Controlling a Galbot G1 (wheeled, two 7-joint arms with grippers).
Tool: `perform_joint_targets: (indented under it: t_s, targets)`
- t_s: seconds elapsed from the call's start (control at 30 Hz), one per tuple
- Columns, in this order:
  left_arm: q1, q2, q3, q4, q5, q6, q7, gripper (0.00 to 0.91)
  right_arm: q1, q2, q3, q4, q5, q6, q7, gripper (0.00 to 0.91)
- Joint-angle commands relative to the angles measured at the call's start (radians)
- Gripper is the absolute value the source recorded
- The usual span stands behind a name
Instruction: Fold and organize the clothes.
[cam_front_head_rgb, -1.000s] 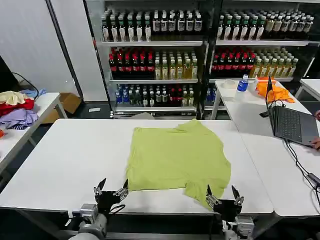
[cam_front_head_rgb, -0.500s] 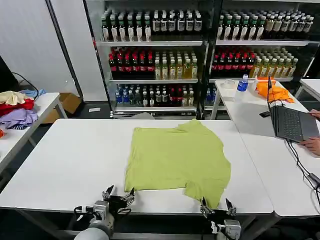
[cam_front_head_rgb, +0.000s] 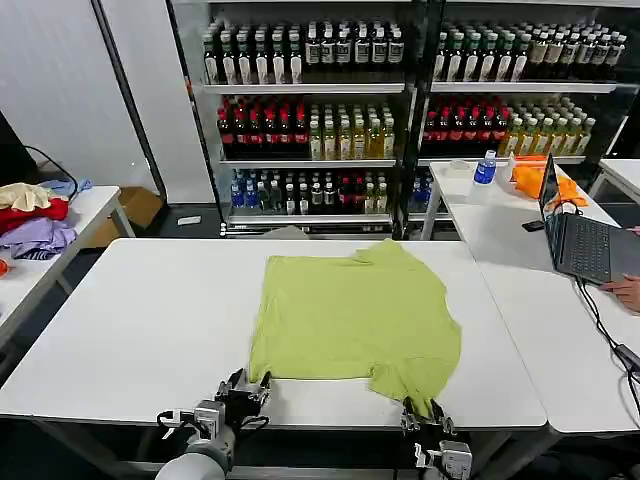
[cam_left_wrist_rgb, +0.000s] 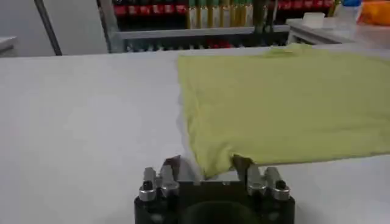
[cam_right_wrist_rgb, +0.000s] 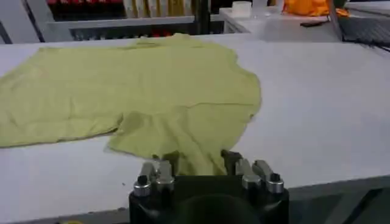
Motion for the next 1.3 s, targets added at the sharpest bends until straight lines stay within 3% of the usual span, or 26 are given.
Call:
perform_joint_targets:
  t_s: [0.03, 0.5, 0.7, 0.97, 1.3]
  targets:
    - [0.005, 0.005, 0.004, -0.002, -0.01, 0.014, 0.004, 0.02, -0.006, 0.003, -0.005, 0.016, 0.028, -0.012, 0.002, 0.0]
    - [0.145, 0.055, -0.083, -0.224, -0.026, 0.009, 0.01, 0.02, -0.155, -0.032, 0.016, 0.258, -0.03, 0.026, -0.032, 0.0]
    - [0.199, 0.097, -0.13, -0.322, -0.038, 0.014, 0.01, 0.02, -0.196, -0.081, 0.085, 0.329, -0.031, 0.049, -0.06, 0.0]
    - [0.137, 0.164, -0.118, -0.299, -0.072, 0.013, 0.017, 0.02, -0.087, -0.13, 0.094, 0.284, -0.042, 0.092, -0.09, 0.0]
    - [-0.02, 0.19, -0.027, -0.144, -0.073, -0.019, 0.062, 0.02, 0.157, -0.235, 0.077, 0.073, -0.054, 0.122, -0.104, 0.0]
